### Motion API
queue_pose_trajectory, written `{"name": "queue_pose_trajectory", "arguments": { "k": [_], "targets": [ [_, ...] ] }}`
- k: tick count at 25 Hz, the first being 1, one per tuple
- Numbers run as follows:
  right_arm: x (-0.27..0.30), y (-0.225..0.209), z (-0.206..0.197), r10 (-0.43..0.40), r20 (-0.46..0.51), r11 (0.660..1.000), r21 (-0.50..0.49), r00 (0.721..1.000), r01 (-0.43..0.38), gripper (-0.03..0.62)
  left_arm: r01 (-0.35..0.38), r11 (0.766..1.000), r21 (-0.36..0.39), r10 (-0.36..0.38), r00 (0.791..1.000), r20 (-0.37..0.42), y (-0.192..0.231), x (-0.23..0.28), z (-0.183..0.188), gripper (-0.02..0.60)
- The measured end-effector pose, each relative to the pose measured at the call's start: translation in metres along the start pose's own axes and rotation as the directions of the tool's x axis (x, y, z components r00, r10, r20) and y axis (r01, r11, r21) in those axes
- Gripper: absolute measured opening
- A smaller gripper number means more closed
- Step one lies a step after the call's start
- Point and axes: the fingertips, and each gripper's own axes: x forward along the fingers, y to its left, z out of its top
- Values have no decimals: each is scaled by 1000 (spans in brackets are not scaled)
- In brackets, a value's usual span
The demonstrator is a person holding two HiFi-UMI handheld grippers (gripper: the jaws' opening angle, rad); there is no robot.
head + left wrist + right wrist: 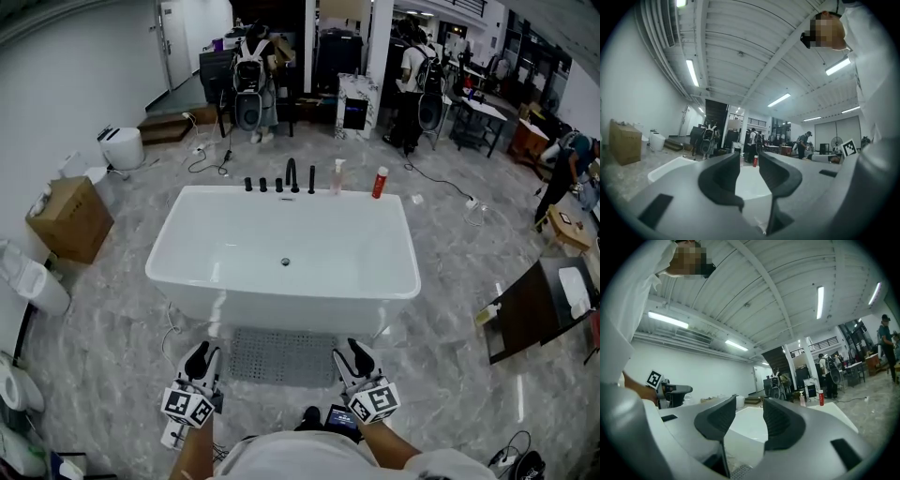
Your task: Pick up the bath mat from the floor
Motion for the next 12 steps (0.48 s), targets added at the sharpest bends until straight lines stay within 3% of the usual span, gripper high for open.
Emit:
{"name": "queue_pose_trajectory", "arguments": {
  "k": [12],
  "targets": [
    [30, -67, -40, 8, -75, 999, 49, 997, -4, 198, 4, 1000, -23, -5, 999, -53, 8, 67, -25, 130]
  ]
}}
